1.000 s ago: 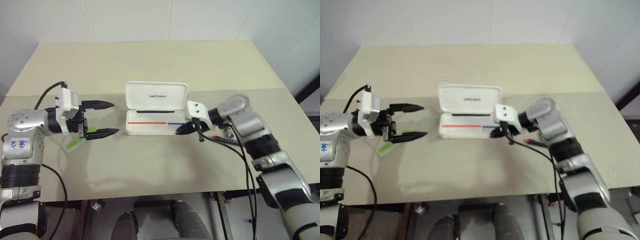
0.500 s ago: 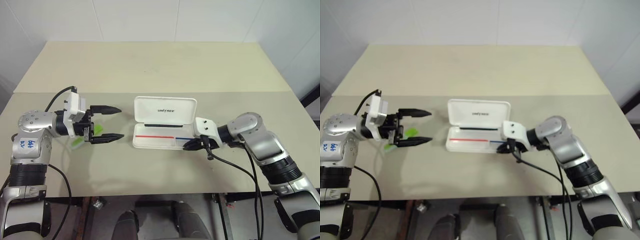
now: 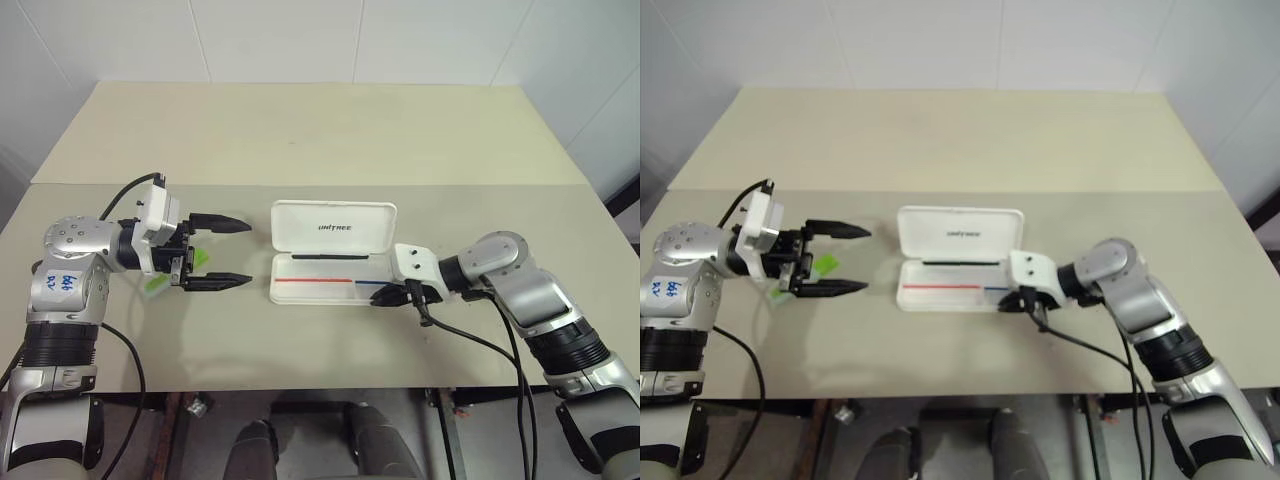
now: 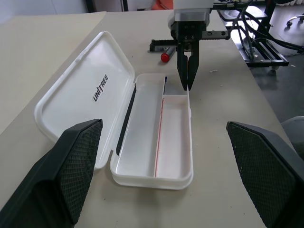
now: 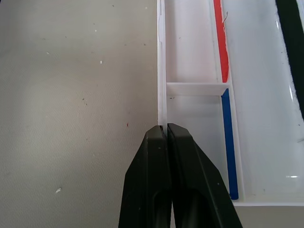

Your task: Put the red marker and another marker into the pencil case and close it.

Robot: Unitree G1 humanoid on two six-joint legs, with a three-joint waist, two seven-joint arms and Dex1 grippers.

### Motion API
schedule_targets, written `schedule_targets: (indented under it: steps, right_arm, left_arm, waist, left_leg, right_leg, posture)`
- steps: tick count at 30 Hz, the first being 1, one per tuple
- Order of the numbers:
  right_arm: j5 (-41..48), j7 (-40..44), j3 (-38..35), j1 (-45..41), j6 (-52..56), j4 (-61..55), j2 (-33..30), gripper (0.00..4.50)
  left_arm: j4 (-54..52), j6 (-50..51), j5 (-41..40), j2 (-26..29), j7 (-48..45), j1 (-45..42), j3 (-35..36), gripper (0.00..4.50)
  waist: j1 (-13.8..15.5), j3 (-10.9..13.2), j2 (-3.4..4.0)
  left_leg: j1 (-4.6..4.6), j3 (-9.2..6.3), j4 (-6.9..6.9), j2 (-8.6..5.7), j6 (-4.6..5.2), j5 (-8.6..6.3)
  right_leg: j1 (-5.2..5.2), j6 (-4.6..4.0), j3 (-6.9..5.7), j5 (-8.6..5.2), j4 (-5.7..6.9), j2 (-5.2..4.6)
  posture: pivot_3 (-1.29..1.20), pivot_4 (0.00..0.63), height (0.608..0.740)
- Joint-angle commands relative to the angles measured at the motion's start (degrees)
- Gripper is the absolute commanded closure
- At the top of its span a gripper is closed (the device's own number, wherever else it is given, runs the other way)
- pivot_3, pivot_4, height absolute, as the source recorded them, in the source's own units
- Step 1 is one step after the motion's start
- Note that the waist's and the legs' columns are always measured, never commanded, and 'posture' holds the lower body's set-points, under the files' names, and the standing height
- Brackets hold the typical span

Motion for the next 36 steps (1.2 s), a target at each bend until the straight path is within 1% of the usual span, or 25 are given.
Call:
schedule_targets:
  steps: [1,6,7,9,17,19,20,24,28,30,32,36]
  right_arm:
    - [2.0,0.3,-0.7,-0.1,-0.8,-1.8,0.1,4.49]
    - [2.2,0.8,0.1,0.4,0.9,-1.9,-0.7,4.49]
    - [1.9,0.7,0.3,0.5,1.4,-1.9,-1.0,4.27]
    - [1.8,-0.7,-0.4,0.4,-1.0,-1.1,0.1,3.77]
    - [2.9,0.8,-0.9,-1.3,-2.3,-0.9,-0.5,0.91]
    - [4.1,1.8,-1.4,-1.7,-1.9,-1.6,-0.7,0.23]
    - [5.0,2.5,-1.7,-1.9,-1.9,-2.1,-0.9,0.02]
    - [7.7,3.5,-2.9,-2.5,-1.5,-3.4,-1.3,0.02]
    - [12.7,1.9,-8.7,-4.3,-1.1,-1.6,-1.1,0.02]
    - [12.6,0.0,-11.6,-4.3,-2.1,0.1,-2.6,0.02]
    - [11.0,-2.7,-13.9,-4.4,-0.5,2.2,-5.3,0.02]
    - [7.9,-2.9,-15.4,-3.9,-3.4,9.1,-11.9,0.02]
  left_arm:
    - [-0.9,-0.2,-0.8,0.2,0.1,-0.8,0.7,0.00]
    - [-0.4,-0.8,-0.6,0.1,0.4,-1.2,0.9,0.00]
    - [-0.4,-0.8,-0.6,0.1,0.4,-1.3,0.9,0.00]
    - [-0.5,-0.9,-0.6,0.1,0.6,-1.2,0.9,0.00]
    - [-0.9,-1.1,-0.8,0.1,1.1,-0.6,1.2,0.00]
    - [-1.1,-1.2,-0.9,0.1,1.1,-0.4,1.2,0.00]
    - [-1.2,-1.2,-0.9,0.2,1.2,-0.4,1.3,0.00]
    - [-1.4,-1.4,-1.0,0.5,1.2,0.0,1.5,0.00]
    - [-2.4,-1.7,-0.6,1.9,1.6,1.3,2.6,0.00]
    - [-3.2,-1.2,-0.9,2.5,2.0,2.2,3.3,0.00]
    - [-4.1,-0.6,-1.5,3.0,2.1,3.1,3.7,0.00]
    - [-5.9,0.3,-2.0,2.5,2.4,3.9,3.4,0.00]
  waist:
    - [0.1,0.0,0.00]
    - [0.1,0.0,0.00]
    - [0.1,0.0,0.00]
    - [0.1,0.0,0.00]
    - [0.1,0.0,0.00]
    - [0.1,0.0,0.00]
    - [0.1,0.0,0.00]
    - [0.1,0.0,0.00]
    - [0.0,0.0,0.00]
    - [0.1,0.0,0.00]
    - [0.1,0.0,0.00]
    - [0.8,0.0,-0.01]
  left_leg:
    - [0.00,0.00,0.01,0.00,0.00,0.00]
    - [0.00,0.00,0.02,0.00,0.00,0.00]
    - [0.00,0.00,0.02,0.00,0.00,0.00]
    - [0.00,0.00,0.02,0.00,0.00,0.00]
    - [0.00,0.00,0.03,0.00,0.00,0.00]
    - [0.00,0.00,0.02,0.00,0.00,0.00]
    - [0.00,0.00,0.02,0.00,0.00,0.00]
    - [0.00,0.00,0.02,0.00,0.00,0.00]
    - [0.00,0.00,0.02,0.00,0.00,0.00]
    - [0.01,-0.01,0.02,0.00,0.00,0.00]
    - [0.01,-0.01,0.00,0.00,0.00,0.00]
    - [-0.01,0.02,0.00,0.00,0.02,-0.01]
  right_leg:
    - [0.00,0.00,0.00,0.00,0.00,0.00]
    - [0.01,0.00,0.00,0.00,0.01,0.00]
    - [0.01,0.00,0.00,0.00,0.01,0.00]
    - [0.01,0.00,0.00,0.00,0.01,0.00]
    - [0.01,0.00,0.00,0.00,0.01,0.00]
    - [0.01,0.00,0.00,0.00,0.01,0.00]
    - [0.01,0.00,0.00,0.00,0.01,0.00]
    - [0.01,0.00,0.00,0.00,0.01,0.00]
    - [0.01,0.00,0.00,0.00,0.02,0.00]
    - [0.01,0.00,0.00,0.00,0.02,0.00]
    - [0.02,0.00,-0.01,0.00,0.00,-0.01]
    - [0.02,-0.03,-0.01,-0.02,-0.08,-0.02]
  posture:
    - [0.00,0.150,0.740]
    - [0.00,0.150,0.740]
    - [0.00,0.150,0.740]
    - [0.00,0.150,0.740]
    - [0.00,0.150,0.740]
    - [0.00,0.150,0.740]
    - [0.00,0.150,0.740]
    - [0.00,0.150,0.740]
    - [0.00,0.150,0.740]
    - [0.00,0.150,0.740]
    - [0.00,0.150,0.740]
    - [0.00,0.150,0.740]
